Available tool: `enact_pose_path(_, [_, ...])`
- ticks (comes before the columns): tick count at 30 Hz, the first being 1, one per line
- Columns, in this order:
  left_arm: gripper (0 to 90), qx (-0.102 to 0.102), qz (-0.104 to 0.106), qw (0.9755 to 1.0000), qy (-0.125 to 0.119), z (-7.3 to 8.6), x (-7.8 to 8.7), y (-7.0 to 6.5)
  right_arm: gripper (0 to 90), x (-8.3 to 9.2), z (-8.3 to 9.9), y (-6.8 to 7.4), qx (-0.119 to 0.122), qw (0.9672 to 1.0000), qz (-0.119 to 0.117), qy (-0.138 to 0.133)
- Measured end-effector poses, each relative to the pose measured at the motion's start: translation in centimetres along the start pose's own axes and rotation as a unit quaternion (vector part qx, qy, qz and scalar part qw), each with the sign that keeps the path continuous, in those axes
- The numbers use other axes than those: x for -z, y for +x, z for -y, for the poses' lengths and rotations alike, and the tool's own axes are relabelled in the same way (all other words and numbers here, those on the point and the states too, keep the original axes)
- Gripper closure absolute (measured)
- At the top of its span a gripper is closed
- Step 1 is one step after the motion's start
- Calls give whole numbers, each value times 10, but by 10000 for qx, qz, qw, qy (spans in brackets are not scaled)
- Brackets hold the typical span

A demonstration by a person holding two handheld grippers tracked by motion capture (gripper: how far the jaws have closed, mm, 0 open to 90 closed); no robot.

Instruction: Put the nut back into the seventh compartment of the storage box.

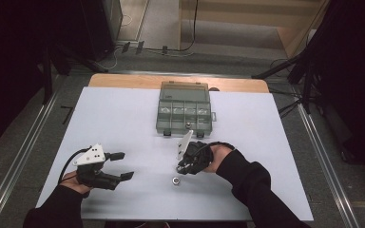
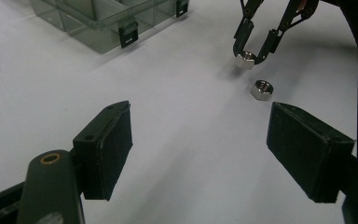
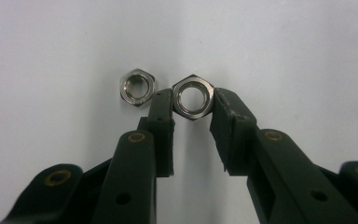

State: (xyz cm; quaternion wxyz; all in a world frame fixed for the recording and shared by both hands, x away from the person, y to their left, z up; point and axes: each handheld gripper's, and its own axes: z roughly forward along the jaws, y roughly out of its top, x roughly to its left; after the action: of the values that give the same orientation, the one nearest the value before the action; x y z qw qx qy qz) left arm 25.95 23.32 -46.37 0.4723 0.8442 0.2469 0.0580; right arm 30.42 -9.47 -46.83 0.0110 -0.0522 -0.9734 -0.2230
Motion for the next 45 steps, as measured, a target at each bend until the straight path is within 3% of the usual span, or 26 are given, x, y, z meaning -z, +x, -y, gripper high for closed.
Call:
enact_pose_path(7, [227,0,1,10000,-5,0,0,0,715,9,8,2,-361,9981,95,-485])
enact_pose_path(9, [227,1,7,10000,-4,0,0,0,715,13,10,2,-352,9970,142,-680])
enact_pose_path(10, [227,-3,11,10000,0,0,0,0,715,18,13,3,-501,9946,134,-895])
enact_pose_path(16, [227,-20,25,10000,22,-1,0,0,715,25,21,5,-826,9890,134,-1218])
enact_pose_path(19, [227,-24,37,10000,-3,-1,0,-1,715,28,28,4,-1116,9826,111,-1480])
enact_pose_path(24, [227,-41,61,10000,5,-2,-1,-1,715,26,31,0,-1253,9791,127,-1594])
enact_pose_path(30, [226,-31,55,10000,-27,-2,0,0,715,29,33,-1,-1417,9753,304,-1664])
enact_pose_path(41, [226,-28,86,10000,42,-1,-3,0,715,40,47,-12,-1899,9571,784,-2045])
enact_pose_path(45, [227,-28,104,9999,34,-1,-4,0,715,40,49,-17,-2062,9524,902,-2057])
